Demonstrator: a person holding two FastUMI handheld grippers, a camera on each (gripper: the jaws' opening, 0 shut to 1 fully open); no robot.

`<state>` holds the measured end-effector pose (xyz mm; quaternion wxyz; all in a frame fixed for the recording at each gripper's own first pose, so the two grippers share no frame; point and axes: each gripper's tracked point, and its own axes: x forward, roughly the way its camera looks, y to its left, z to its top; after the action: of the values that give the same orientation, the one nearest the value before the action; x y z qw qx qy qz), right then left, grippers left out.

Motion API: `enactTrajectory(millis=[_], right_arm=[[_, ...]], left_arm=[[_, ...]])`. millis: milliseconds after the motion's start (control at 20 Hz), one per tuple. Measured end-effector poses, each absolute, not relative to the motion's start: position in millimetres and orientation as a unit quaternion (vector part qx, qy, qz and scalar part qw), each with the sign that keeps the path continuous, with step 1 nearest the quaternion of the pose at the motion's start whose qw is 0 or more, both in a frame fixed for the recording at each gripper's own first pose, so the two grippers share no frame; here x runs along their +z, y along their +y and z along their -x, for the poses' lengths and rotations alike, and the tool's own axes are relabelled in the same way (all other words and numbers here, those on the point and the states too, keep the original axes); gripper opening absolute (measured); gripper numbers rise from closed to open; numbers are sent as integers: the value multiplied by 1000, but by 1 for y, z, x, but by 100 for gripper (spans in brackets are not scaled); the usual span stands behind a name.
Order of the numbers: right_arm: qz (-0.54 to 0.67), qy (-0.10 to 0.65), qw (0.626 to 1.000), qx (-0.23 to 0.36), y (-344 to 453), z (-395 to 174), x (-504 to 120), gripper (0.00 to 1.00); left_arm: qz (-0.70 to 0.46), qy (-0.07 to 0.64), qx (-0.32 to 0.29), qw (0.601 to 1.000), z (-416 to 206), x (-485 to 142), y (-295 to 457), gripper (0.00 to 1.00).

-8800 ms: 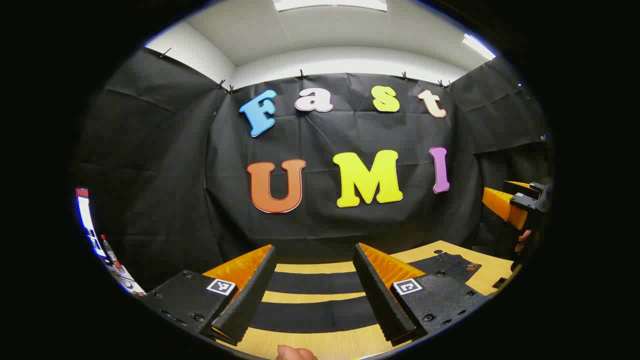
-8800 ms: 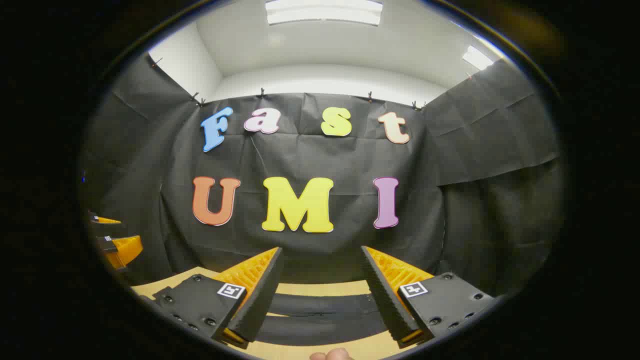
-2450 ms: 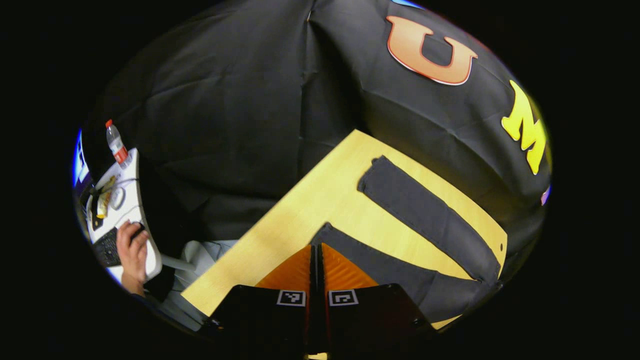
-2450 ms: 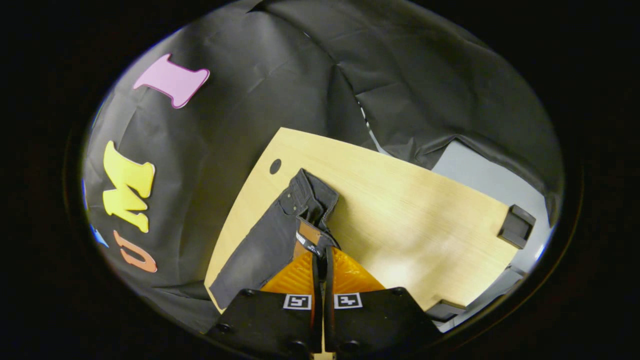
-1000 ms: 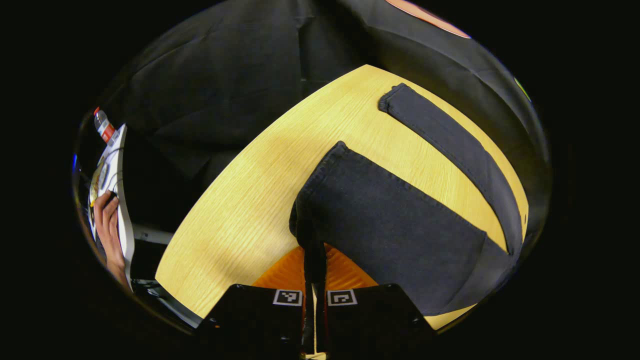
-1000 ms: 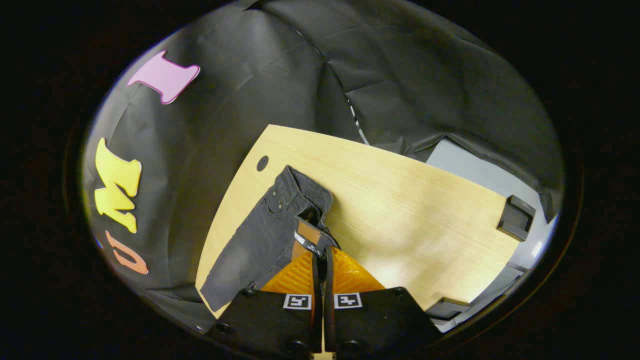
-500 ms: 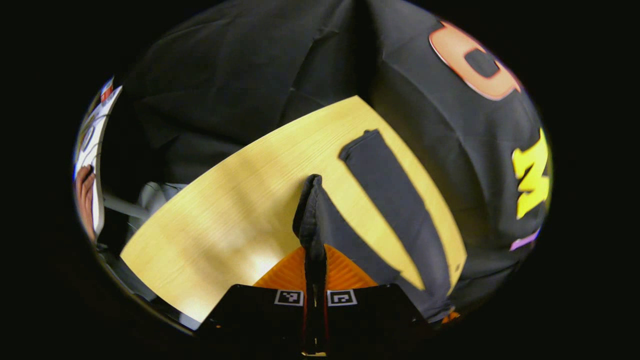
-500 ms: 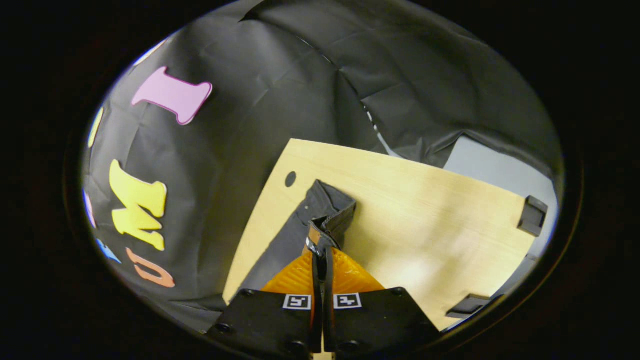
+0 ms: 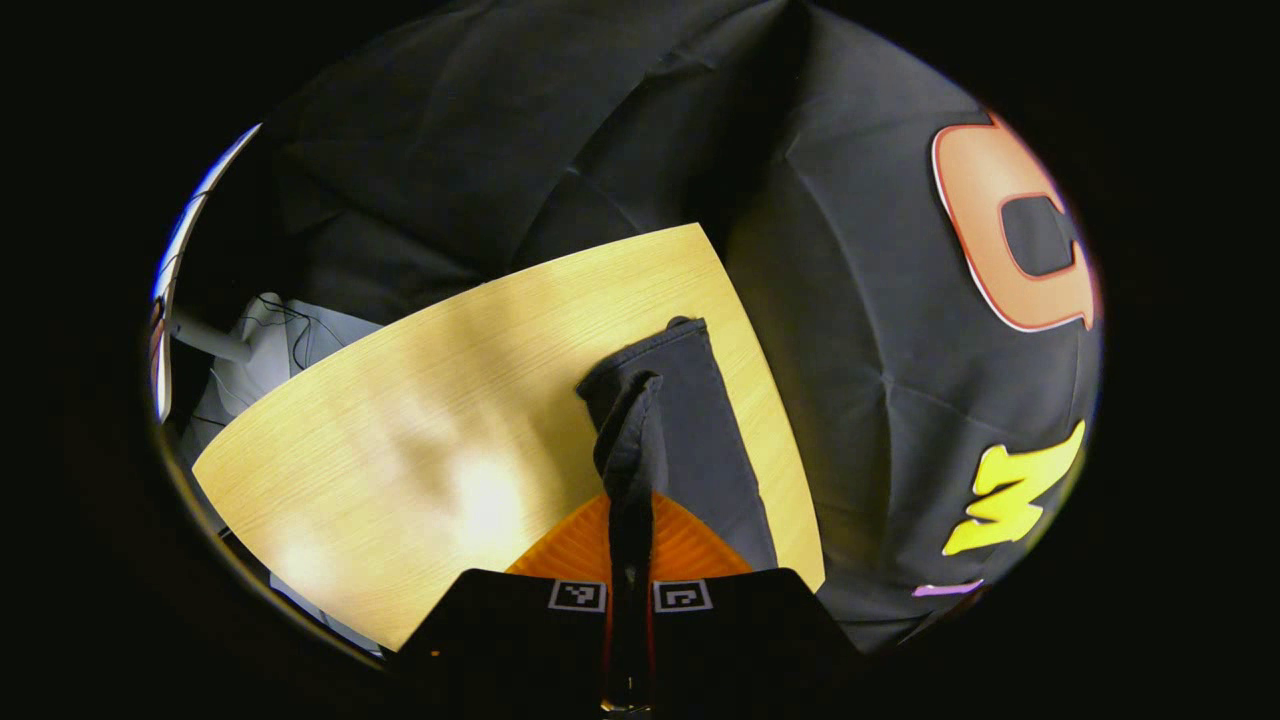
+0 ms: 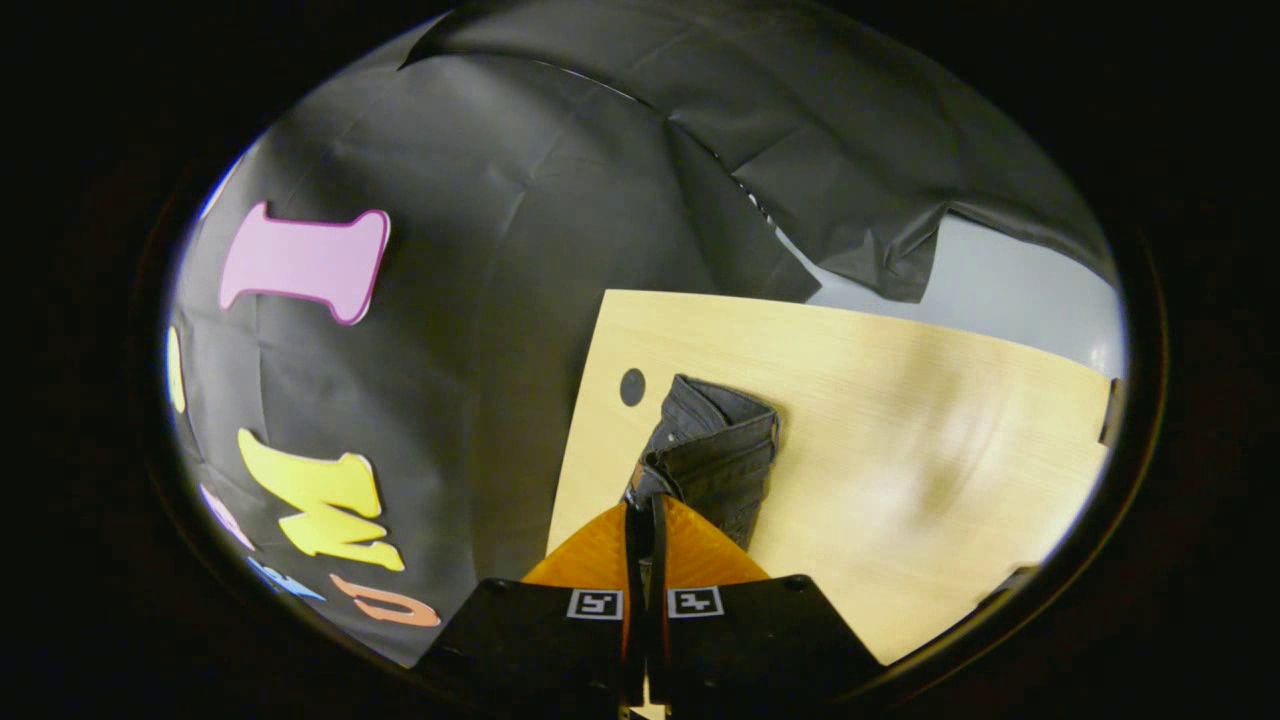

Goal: Grasp the waist and the cuffs of the jeans and fold them to make the two legs overlap; first hold the waist and fold one-third of the jeans toward the cuffs, then hold the cuffs and fold the remaining one-third in the same direction to finish folding.

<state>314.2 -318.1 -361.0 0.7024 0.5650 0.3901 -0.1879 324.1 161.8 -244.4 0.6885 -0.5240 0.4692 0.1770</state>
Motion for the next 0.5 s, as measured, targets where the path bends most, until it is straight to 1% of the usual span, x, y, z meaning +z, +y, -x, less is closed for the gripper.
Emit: enactTrajectory(millis=[100, 250, 300, 350, 500], right_arm=[[-563, 387, 706, -189, -322, -341, -365, 0], [-572, 383, 700, -191, -322, -384, -371, 2], [-574, 382, 698, -193, -322, -398, -376, 5], [-578, 379, 696, -195, -321, -412, -381, 2], [-580, 380, 690, -207, -317, -451, -406, 1]], left_arm=[[533, 470, 179, 680, -346, -248, 160, 3], [562, 467, 194, 654, -373, -256, 163, 3], [564, 467, 203, 650, -379, -261, 164, 3], [565, 470, 218, 642, -382, -266, 165, 3], [570, 471, 254, 624, -398, -278, 174, 3]])
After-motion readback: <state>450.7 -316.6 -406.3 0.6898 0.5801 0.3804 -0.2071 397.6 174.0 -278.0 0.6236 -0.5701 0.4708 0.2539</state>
